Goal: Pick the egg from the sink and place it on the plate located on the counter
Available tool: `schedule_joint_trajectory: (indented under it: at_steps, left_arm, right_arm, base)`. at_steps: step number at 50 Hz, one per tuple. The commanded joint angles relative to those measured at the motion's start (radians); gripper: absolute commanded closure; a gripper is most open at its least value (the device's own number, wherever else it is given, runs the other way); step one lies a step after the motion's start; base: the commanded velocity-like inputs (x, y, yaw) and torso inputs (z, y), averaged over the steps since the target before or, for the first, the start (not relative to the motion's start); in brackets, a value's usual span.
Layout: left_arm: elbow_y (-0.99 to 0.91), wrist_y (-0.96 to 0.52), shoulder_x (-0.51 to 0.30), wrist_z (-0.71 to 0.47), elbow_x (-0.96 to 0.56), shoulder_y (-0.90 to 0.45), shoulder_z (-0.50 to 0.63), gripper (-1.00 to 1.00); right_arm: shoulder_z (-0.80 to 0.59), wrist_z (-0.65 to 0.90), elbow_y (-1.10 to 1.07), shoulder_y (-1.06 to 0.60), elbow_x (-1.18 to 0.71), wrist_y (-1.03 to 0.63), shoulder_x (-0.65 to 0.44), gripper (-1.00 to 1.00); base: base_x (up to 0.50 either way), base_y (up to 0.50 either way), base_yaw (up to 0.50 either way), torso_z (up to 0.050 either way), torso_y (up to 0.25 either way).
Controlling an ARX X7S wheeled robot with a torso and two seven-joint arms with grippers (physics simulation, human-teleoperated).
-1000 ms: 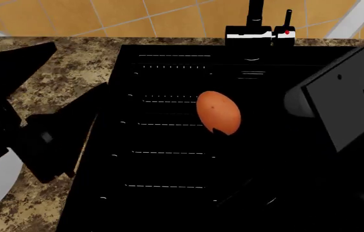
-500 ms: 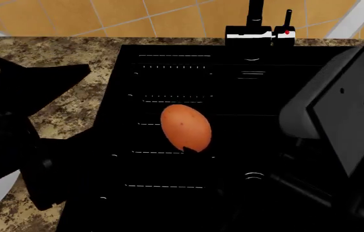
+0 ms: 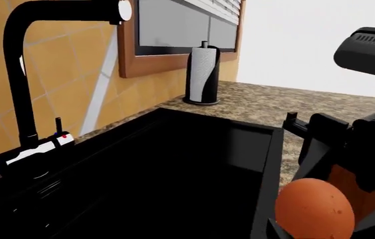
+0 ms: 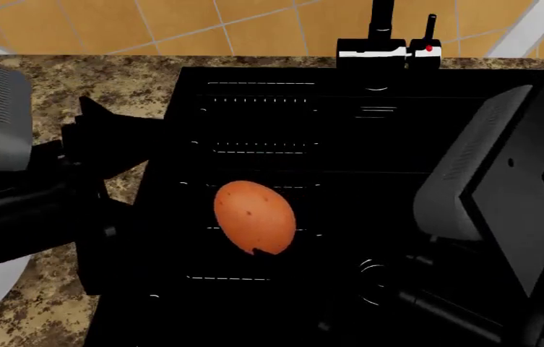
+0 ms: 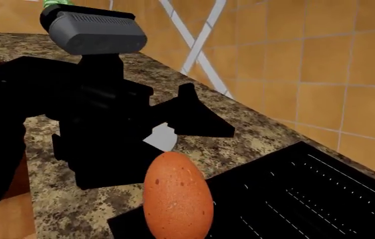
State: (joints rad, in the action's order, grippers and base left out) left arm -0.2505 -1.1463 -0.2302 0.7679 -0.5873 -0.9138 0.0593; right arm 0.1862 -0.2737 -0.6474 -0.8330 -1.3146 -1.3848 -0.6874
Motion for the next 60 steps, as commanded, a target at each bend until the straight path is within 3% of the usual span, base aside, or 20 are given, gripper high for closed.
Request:
schedule_joint_trajectory:
  at_steps: [1,25,44,60]
  left_arm:
    - [0.024,0.006,-0.012,0.031,-0.027,0.002,0.007,-1.00]
    - [0.021,0.026,-0.030,0.024,-0.035,0.022,0.014,-1.00]
    - [-0.132,-0.085,-0.016,0.006,-0.156,0.029,-0.017,-1.00]
    - [-0.089,-0.073,0.012,0.001,-0.174,-0.030,-0.012,-1.00]
  right_arm:
    - [0.002,0.023,-0.015,-0.009,-0.043,0.001,-0.012,1.00]
    - [-0.006,0.024,0.029,-0.033,-0.009,0.043,-0.055,1.00]
    - [-0.220,-0.091,0.174,-0.115,0.224,0.131,-0.026,1.00]
    - [-0.208,-0.073,0.130,-0.094,0.170,0.117,-0.036,1.00]
  base:
    - [0.00,0.00,0.00,0.000,0.000]
    - [0.00,0.00,0.00,0.000,0.000]
    - [0.00,0.00,0.00,0.000,0.000]
    - [0.00,0.00,0.00,0.000,0.000]
